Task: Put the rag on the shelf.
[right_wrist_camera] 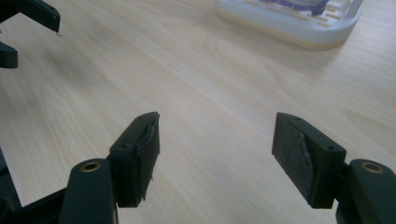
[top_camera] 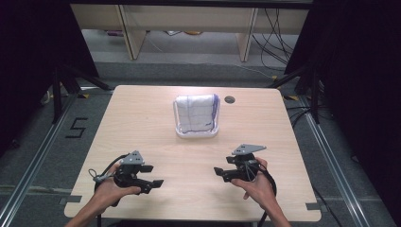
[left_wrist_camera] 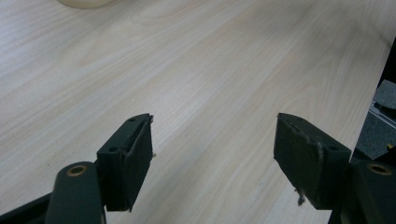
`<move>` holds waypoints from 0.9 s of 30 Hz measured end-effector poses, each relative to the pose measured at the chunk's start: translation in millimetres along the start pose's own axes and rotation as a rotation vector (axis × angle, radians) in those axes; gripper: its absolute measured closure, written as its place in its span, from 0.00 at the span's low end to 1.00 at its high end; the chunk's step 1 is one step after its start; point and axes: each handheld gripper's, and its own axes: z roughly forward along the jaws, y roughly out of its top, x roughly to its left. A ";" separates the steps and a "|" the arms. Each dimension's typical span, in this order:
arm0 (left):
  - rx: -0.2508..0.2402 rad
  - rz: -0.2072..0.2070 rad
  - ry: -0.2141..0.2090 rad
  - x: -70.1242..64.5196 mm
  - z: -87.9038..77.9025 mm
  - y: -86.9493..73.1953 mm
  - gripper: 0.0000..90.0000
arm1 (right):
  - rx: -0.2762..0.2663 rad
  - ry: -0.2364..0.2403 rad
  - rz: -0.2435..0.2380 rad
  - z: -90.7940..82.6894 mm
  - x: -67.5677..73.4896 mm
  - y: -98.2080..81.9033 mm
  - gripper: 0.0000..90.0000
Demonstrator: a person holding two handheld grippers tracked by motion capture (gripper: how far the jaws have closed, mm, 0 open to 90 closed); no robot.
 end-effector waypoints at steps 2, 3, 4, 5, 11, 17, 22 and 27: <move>-0.005 -0.002 -0.001 -2.2 0.3 -3.9 0.30 | -0.010 -0.008 -0.009 1.4 0.4 -4.6 0.36; -0.008 -0.001 -0.004 -3.2 0.4 -5.8 0.30 | -0.005 -0.002 -0.004 1.6 1.0 -7.8 0.36; -0.011 -0.004 -0.007 -4.6 0.6 -7.6 0.30 | 0.002 0.005 0.002 1.8 1.5 -10.2 0.36; -0.011 0.002 -0.011 -5.3 0.8 -9.3 0.29 | 0.004 0.003 -0.003 2.0 1.4 -12.3 0.36; 0.001 0.002 0.001 -11.1 0.6 -19.8 0.29 | 0.024 -0.015 -0.006 1.4 4.0 -22.8 0.35; 0.008 0.011 0.013 -13.1 -1.1 -30.0 0.28 | 0.028 -0.023 -0.003 0.1 8.2 -34.8 0.32; 0.033 0.037 0.027 -14.1 0.2 -40.8 0.28 | 0.048 -0.028 0.011 -1.2 12.2 -47.3 0.27; 0.028 0.025 0.029 -17.6 1.8 -44.5 0.28 | 0.023 -0.029 0.015 -2.7 16.3 -55.9 0.25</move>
